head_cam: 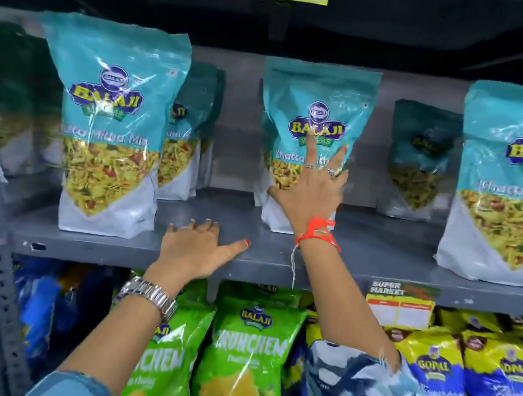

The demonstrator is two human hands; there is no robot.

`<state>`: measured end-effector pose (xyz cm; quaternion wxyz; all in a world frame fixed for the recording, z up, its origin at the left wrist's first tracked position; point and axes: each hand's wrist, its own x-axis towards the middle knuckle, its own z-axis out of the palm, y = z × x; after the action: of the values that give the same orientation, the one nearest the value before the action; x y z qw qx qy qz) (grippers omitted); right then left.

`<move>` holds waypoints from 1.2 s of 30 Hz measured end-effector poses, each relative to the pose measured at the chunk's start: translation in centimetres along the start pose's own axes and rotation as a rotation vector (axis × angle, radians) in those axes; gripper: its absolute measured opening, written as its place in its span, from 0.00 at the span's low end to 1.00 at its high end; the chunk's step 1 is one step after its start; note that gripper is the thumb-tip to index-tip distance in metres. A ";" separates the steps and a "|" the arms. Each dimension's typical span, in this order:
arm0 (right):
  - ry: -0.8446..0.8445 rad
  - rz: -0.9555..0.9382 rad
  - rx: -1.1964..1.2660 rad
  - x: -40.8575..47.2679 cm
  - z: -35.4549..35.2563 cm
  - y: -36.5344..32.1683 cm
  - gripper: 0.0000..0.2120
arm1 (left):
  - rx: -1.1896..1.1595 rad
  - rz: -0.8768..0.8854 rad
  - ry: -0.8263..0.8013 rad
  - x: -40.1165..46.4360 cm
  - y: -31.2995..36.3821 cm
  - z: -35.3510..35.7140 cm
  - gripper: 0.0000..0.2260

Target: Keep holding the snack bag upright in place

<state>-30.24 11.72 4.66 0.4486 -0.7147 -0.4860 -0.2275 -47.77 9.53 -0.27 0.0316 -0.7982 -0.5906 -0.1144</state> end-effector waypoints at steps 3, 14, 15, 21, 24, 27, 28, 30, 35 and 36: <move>0.000 -0.011 -0.037 -0.3 -0.4 0.0 0.54 | 0.001 0.001 0.003 -0.1 0.0 0.0 0.39; 0.014 0.004 0.000 -2.2 -2.6 -0.4 0.52 | 0.021 -0.022 -0.024 -0.3 0.2 -0.3 0.39; 0.020 0.005 0.002 -2.5 -2.8 -0.4 0.52 | 0.023 -0.023 -0.024 -0.3 0.2 -0.3 0.39; 0.045 0.011 0.002 -4.0 -4.4 -0.9 0.51 | 0.018 -0.031 -0.035 -0.6 0.4 -0.7 0.38; 0.036 0.014 -0.008 -4.4 -4.9 -1.1 0.51 | 0.015 -0.032 -0.037 -0.8 0.5 -0.8 0.38; 0.049 0.019 -0.005 -4.7 -5.4 -1.2 0.52 | 0.007 -0.032 -0.039 -0.8 0.4 -0.8 0.38; 0.049 0.019 -0.003 -4.9 -5.5 -1.3 0.52 | 0.005 -0.032 -0.039 -0.8 0.4 -0.8 0.38; 0.050 0.020 0.001 -5.0 -5.7 -1.3 0.52 | 0.001 -0.035 -0.040 -0.7 0.3 -0.7 0.39; 0.056 0.021 0.005 -5.4 -6.1 -1.4 0.51 | 0.005 -0.037 -0.042 -0.5 0.3 -0.5 0.39; 0.055 0.023 0.003 -5.4 -6.1 -1.4 0.51 | 0.006 -0.037 -0.043 -0.5 0.3 -0.5 0.39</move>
<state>-33.15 3.99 4.18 0.4653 -0.7132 -0.4655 -0.2412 -47.69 8.88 0.16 0.0190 -0.7893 -0.6062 -0.0959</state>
